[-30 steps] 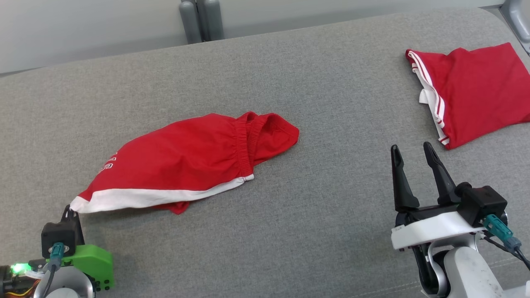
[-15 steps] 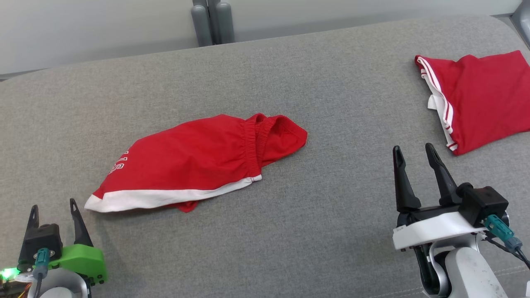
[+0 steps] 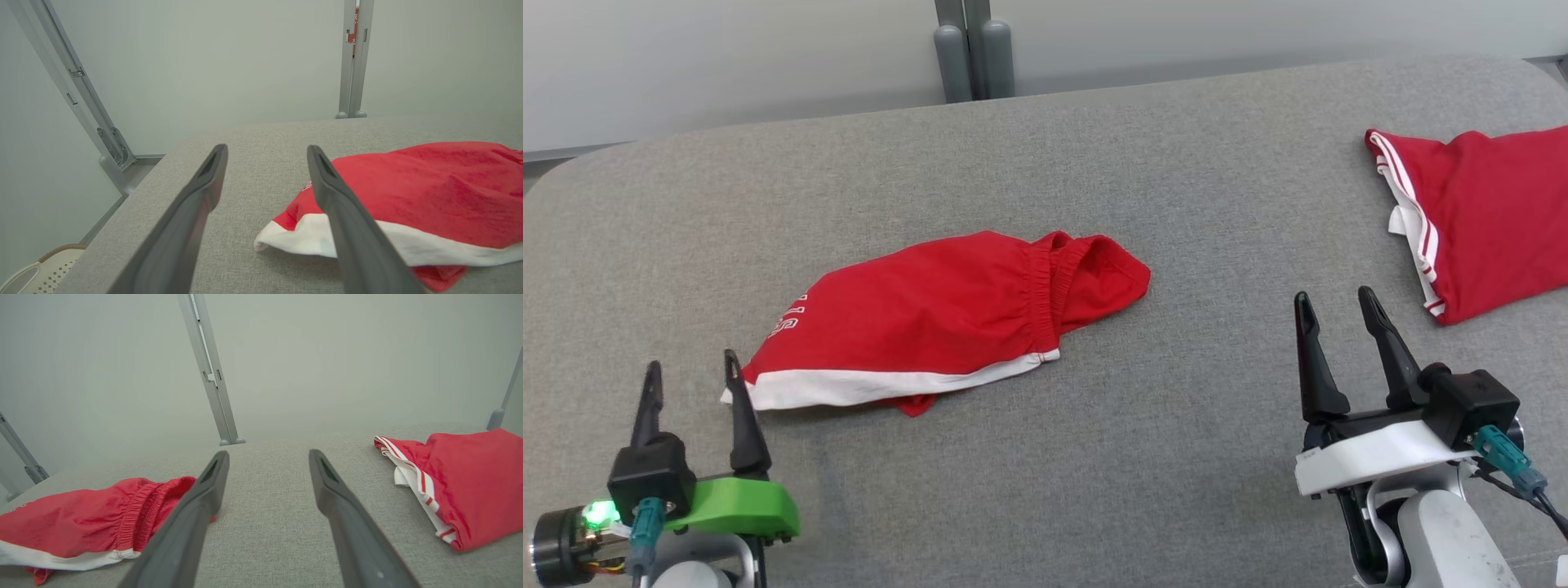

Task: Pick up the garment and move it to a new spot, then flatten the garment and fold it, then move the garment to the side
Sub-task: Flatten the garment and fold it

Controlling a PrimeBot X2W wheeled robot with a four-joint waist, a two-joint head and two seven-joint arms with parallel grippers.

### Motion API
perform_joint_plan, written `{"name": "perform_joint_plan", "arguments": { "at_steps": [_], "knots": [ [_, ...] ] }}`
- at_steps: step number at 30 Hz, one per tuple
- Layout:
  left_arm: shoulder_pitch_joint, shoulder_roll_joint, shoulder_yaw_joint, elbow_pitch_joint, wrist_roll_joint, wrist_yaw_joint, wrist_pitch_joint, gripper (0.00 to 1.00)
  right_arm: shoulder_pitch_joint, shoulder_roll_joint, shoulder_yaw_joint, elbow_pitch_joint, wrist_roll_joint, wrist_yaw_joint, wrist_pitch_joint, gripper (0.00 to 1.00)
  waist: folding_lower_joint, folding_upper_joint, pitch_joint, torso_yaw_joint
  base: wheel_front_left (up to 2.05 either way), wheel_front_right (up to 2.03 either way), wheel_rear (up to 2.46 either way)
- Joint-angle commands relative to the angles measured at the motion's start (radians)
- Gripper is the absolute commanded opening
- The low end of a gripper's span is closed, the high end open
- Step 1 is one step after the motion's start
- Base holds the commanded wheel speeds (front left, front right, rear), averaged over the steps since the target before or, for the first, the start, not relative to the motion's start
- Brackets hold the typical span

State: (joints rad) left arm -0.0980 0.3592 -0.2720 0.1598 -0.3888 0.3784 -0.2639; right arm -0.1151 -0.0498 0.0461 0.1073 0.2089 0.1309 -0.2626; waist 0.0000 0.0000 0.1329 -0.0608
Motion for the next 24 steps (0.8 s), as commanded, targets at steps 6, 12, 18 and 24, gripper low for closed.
{"name": "perform_joint_plan", "arguments": {
  "at_steps": [6, 12, 18, 24],
  "knots": [
    [0.039, -0.082, -0.009, -0.048, 0.023, -0.079, 0.0, 1.0, 0.012, -0.001, 0.007, 0.005, 0.011, 0.0, -0.003, 1.0, 0.0, 0.0, -0.037, 0.02, 0.0, 0.0, 0.0],
    [0.083, -0.141, 0.001, -0.039, 0.037, -0.134, 0.0, 1.0, 0.04, -0.001, 0.014, 0.005, 0.02, 0.0, -0.003, 1.0, 0.0, 0.0, -0.082, 0.03, 0.0, 0.0, 0.0],
    [0.127, -0.174, 0.038, -0.026, 0.053, -0.177, 0.0, 1.0, 0.075, -0.001, 0.031, 0.004, 0.018, 0.0, -0.003, 1.0, 0.0, 0.0, -0.12, 0.035, 0.0, 0.0, 0.0],
    [0.148, -0.2, 0.069, -0.014, 0.074, -0.21, 0.0, 1.0, 0.091, -0.002, 0.04, 0.008, 0.015, 0.0, -0.003, 1.0, 0.0, 0.0, -0.136, 0.036, 0.0, 0.0, 0.0]
  ]
}}
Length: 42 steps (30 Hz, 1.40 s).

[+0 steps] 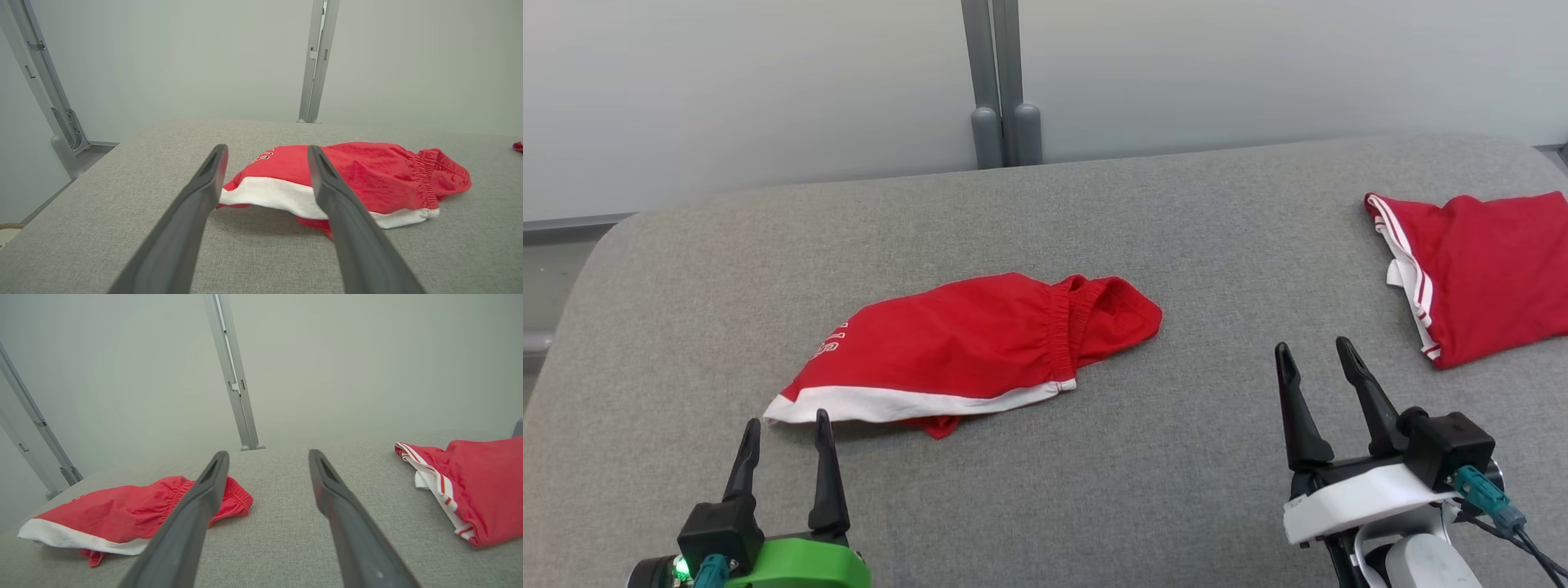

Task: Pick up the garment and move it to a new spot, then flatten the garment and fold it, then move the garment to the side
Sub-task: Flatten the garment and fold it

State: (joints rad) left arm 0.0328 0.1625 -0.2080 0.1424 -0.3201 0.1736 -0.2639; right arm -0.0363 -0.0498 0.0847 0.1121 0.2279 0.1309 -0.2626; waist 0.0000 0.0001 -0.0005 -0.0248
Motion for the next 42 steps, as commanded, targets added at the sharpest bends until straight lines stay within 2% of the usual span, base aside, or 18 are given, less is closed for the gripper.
{"name": "perform_joint_plan", "arguments": {
  "at_steps": [1, 19, 23, 29, 34, 42],
  "knots": [
    [0.018, -0.006, 0.009, 0.005, 0.009, -0.008, 0.0, 1.0, 0.012, -0.002, 0.002, 0.004, -0.004, 0.0, -0.003, 1.0, 0.0, -0.0001, -0.004, 0.0, 0.0, 0.0, 0.0],
    [0.019, -0.053, 0.071, 0.018, 0.069, -0.068, 0.0, 1.0, 0.012, -0.002, -0.002, 0.007, -0.013, 0.0, -0.003, 1.0, 0.0, -0.0001, -0.002, 0.005, 0.0, 0.0, 0.0],
    [0.005, -0.063, 0.073, 0.02, 0.078, -0.079, 0.0, 1.0, -0.011, -0.001, 0.048, 0.039, -0.048, 0.0, -0.003, 1.0, 0.0, -0.0001, 0.014, 0.018, 0.0, 0.0, 0.0],
    [-0.029, -0.078, 0.07, 0.024, 0.094, -0.092, 0.0, 1.0, -0.114, -0.002, 0.151, 0.19, -0.076, 0.0, -0.003, 1.0, 0.0, -0.0001, 0.069, 0.056, 0.0, 0.0, 0.0],
    [-0.063, -0.09, 0.072, 0.023, 0.106, -0.099, 0.0, 1.0, -0.242, -0.004, 0.254, 0.378, -0.114, 0.0, -0.003, 1.0, 0.0, -0.0001, 0.12, 0.103, 0.0, 0.0, 0.0],
    [-0.104, -0.102, 0.076, 0.015, 0.115, -0.108, 0.0, 1.0, -0.396, -0.014, 0.332, 0.572, -0.152, 0.0, -0.003, 1.0, 0.0, -0.0001, 0.189, 0.172, 0.0, 0.0, 0.0]
  ]
}}
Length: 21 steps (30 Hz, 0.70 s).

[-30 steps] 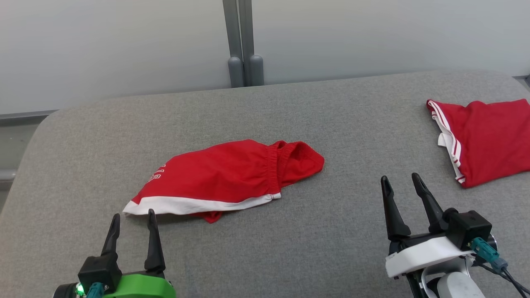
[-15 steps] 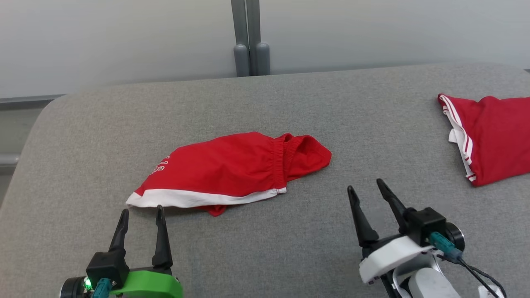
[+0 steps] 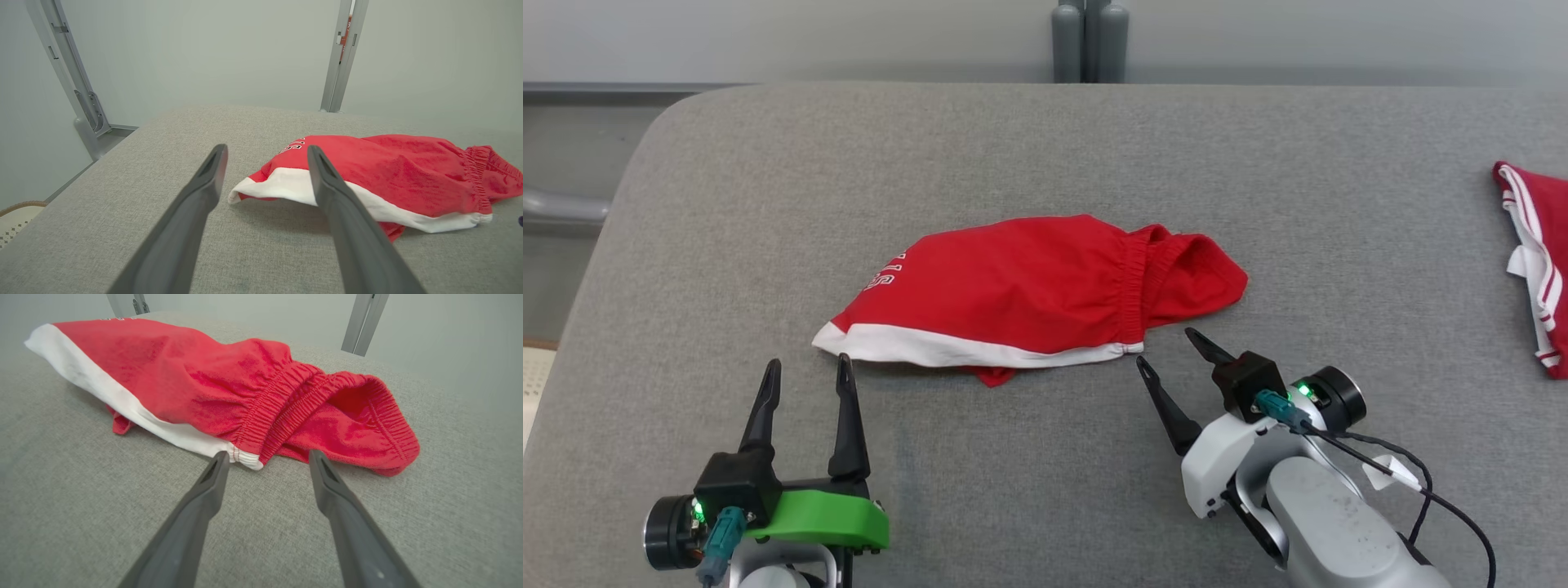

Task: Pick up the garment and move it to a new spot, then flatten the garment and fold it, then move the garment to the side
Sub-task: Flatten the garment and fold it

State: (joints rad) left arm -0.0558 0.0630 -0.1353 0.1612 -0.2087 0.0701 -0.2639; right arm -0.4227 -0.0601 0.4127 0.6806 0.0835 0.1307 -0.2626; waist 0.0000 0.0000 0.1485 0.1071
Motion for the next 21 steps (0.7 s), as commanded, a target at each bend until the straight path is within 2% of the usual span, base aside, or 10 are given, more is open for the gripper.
{"name": "perform_joint_plan", "arguments": {
  "at_steps": [1, 11, 12, 13, 14, 15, 16, 21],
  "knots": [
    [-0.02, -0.003, 0.003, -0.005, 0.006, -0.005, 0.0, 1.0, -0.023, -0.004, 0.01, 0.019, -0.012, 0.0, -0.003, 1.0, 0.0, 0.0, 0.048, 0.046, 0.0, 0.0, 0.0],
    [-0.038, -0.01, 0.013, -0.007, 0.014, -0.006, 0.0, 1.0, -0.098, -0.005, 0.062, 0.098, 0.0, 0.0, -0.003, 1.0, 0.0, 0.0, 0.086, 0.073, 0.0, 0.0, 0.0],
    [-0.039, -0.01, 0.014, -0.007, 0.014, -0.007, 0.0, 1.0, -0.102, -0.005, 0.065, 0.101, 0.003, 0.0, -0.003, 0.81, 0.0, 0.0, 0.088, 0.073, 0.0, 0.0, 0.0],
    [-0.04, -0.01, 0.015, -0.007, 0.016, -0.007, 0.0, 1.0, -0.107, -0.005, 0.069, 0.109, 0.005, 0.0, -0.003, 0.47, 0.0, 0.0, 0.09, 0.073, 0.0, 0.0, 0.0],
    [-0.041, -0.01, 0.016, -0.007, 0.016, -0.008, 0.0, 1.0, -0.11, -0.005, 0.072, 0.114, 0.006, 0.0, -0.003, 0.35, 0.0, 0.0, 0.091, 0.073, 0.0, 0.0, 0.0],
    [-0.043, -0.011, 0.018, -0.007, 0.017, -0.008, 0.0, 1.0, -0.114, -0.005, 0.073, 0.117, 0.012, 0.0, -0.003, 0.11, 0.0, 0.0, 0.091, 0.072, 0.0, 0.0, 0.0],
    [-0.043, -0.011, 0.019, -0.007, 0.017, -0.007, 0.0, 1.0, -0.115, -0.004, 0.072, 0.115, 0.018, 0.0, -0.003, 0.0, 0.0, 0.0, 0.091, 0.07, 0.0, 0.0, 0.0],
    [-0.034, -0.011, 0.034, -0.005, 0.016, -0.007, 0.0, 1.0, -0.088, -0.005, 0.047, 0.066, 0.077, 0.0, -0.003, 0.0, 0.0, 0.0, 0.085, 0.051, 0.0, 0.0, 0.0]
  ]
}}
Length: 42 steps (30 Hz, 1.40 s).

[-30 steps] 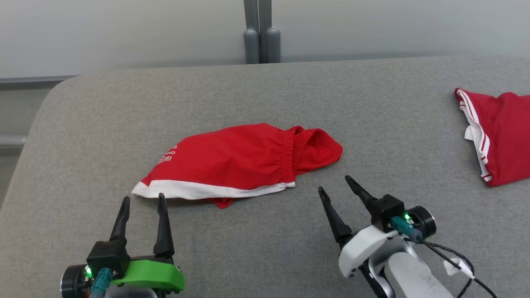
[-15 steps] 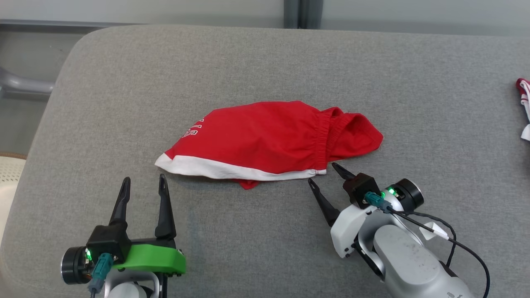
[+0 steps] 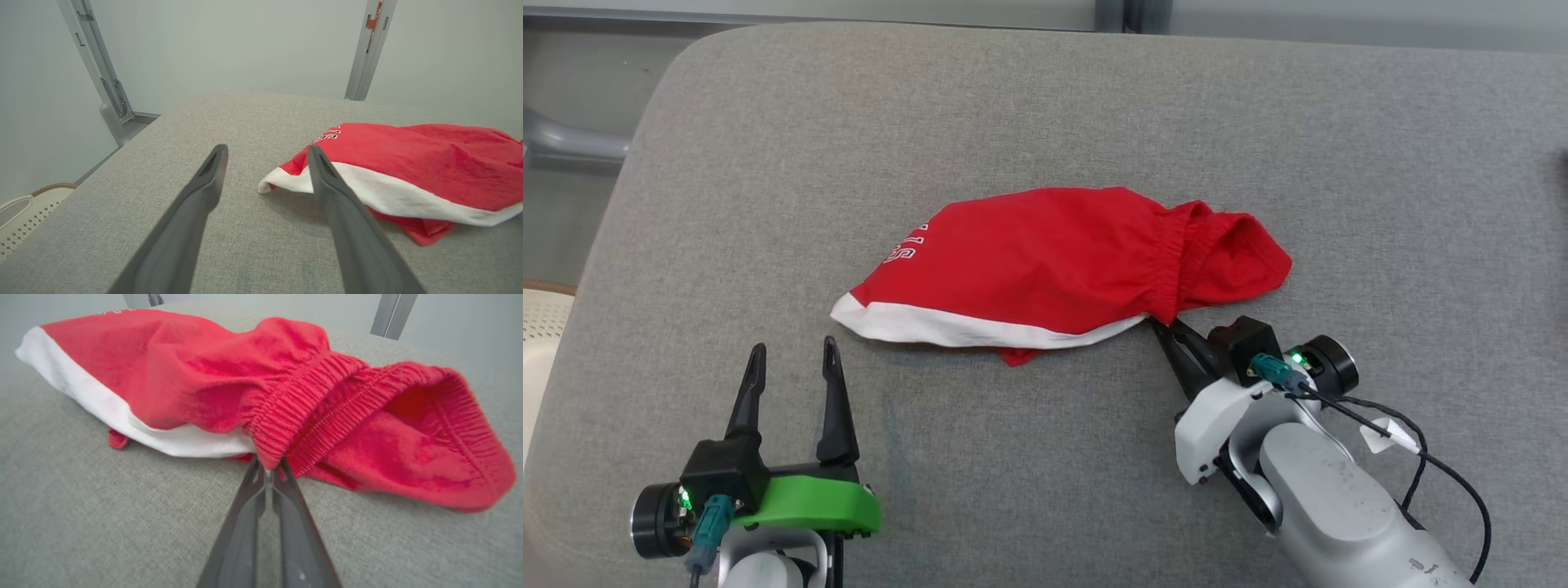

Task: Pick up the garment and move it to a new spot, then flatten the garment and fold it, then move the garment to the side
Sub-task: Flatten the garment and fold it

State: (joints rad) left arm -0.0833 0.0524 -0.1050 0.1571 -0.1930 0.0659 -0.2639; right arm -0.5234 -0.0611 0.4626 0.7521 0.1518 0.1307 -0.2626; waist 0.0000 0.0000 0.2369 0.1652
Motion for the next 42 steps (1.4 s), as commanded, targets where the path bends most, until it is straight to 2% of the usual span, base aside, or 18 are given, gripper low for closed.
{"name": "perform_joint_plan", "arguments": {
  "at_steps": [1, 6, 12, 19, 24, 27, 28, 29, 32, 35, 42],
  "knots": [
    [-0.003, -0.001, 0.007, 0.001, -0.003, -0.004, 0.0, 1.0, 0.02, -0.005, -0.009, -0.02, 0.019, 0.0, -0.003, 0.0, 0.0, 0.0, -0.006, -0.011, 0.0, 0.0, 0.0],
    [0.018, -0.001, 0.018, 0.037, -0.031, -0.026, 0.0, 1.0, 0.066, -0.021, -0.051, -0.115, 0.082, 0.0, -0.003, 0.0, 0.0, 0.0, -0.023, -0.045, 0.0, 0.0, 0.0],
    [0.025, 0.002, -0.004, 0.145, -0.068, -0.082, 0.007, 1.0, 0.128, -0.048, -0.094, -0.188, 0.114, 0.0, -0.003, 0.0, 0.0, 0.0, -0.042, -0.075, 0.0, 0.0, 0.0],
    [-0.02, 0.034, -0.042, 0.284, -0.06, -0.129, 0.037, 1.0, 0.15, -0.06, -0.112, -0.206, 0.112, 0.0, -0.003, 0.0, 0.0, 0.0, -0.046, -0.094, 0.0, 0.0, 0.0],
    [-0.051, 0.045, -0.031, 0.328, -0.068, -0.123, 0.02, 1.0, 0.145, -0.059, -0.117, -0.203, 0.107, 0.0, -0.003, 0.0, 0.0, 0.0, -0.048, -0.101, 0.0, 0.0, 0.0],
    [-0.072, 0.044, -0.043, 0.363, -0.07, -0.139, 0.017, 0.99, 0.149, -0.057, -0.117, -0.202, 0.107, 0.0, -0.003, 0.0, 0.0, 0.0, -0.051, -0.103, 0.0, 0.0, 0.0],
    [-0.078, 0.045, -0.047, 0.373, -0.068, -0.142, 0.016, 0.81, 0.151, -0.057, -0.116, -0.201, 0.108, 0.0, -0.003, 0.0, 0.0, 0.0, -0.052, -0.104, 0.0, 0.0, 0.0],
    [-0.084, 0.048, -0.051, 0.385, -0.067, -0.145, 0.015, 0.67, 0.151, -0.056, -0.115, -0.201, 0.107, 0.0, -0.003, 0.0, 0.0, 0.0, -0.053, -0.106, 0.0, 0.0, 0.0],
    [-0.091, 0.046, -0.06, 0.403, -0.07, -0.152, 0.013, 0.48, 0.153, -0.055, -0.113, -0.202, 0.108, 0.0, -0.003, 0.0, 0.0, 0.0, -0.057, -0.11, 0.0, 0.0, 0.0],
    [-0.088, 0.043, -0.074, 0.413, -0.075, -0.161, 0.009, 0.44, 0.157, -0.054, -0.113, -0.205, 0.109, 0.0, -0.003, 0.0, 0.0, 0.0, -0.061, -0.113, 0.0, 0.0, 0.0],
    [-0.091, 0.037, -0.102, 0.439, -0.089, -0.172, 0.008, 0.47, 0.166, -0.052, -0.107, -0.201, 0.115, 0.0, -0.003, 0.0, 0.0, 0.0, -0.071, -0.118, 0.0, 0.0, 0.0]
  ]
}}
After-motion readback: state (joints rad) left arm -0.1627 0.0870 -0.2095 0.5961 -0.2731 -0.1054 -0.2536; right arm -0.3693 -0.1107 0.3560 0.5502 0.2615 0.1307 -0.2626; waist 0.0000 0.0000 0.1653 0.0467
